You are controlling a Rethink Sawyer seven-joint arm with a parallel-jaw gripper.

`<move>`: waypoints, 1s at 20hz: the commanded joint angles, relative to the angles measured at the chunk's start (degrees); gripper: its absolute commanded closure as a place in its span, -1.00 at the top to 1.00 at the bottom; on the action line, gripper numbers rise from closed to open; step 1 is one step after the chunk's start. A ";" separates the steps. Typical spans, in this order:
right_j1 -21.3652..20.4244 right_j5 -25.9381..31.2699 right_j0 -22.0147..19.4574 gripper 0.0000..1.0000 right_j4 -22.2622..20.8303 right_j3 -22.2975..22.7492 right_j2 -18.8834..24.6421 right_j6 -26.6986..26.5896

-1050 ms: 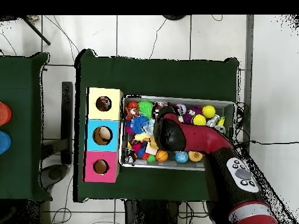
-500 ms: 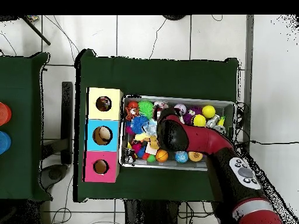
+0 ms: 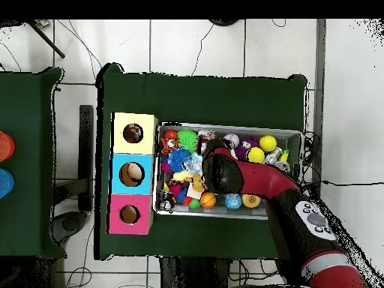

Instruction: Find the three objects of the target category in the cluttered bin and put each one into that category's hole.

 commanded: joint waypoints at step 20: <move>2.30 5.27 1.73 1.00 -0.29 -3.08 1.92 4.16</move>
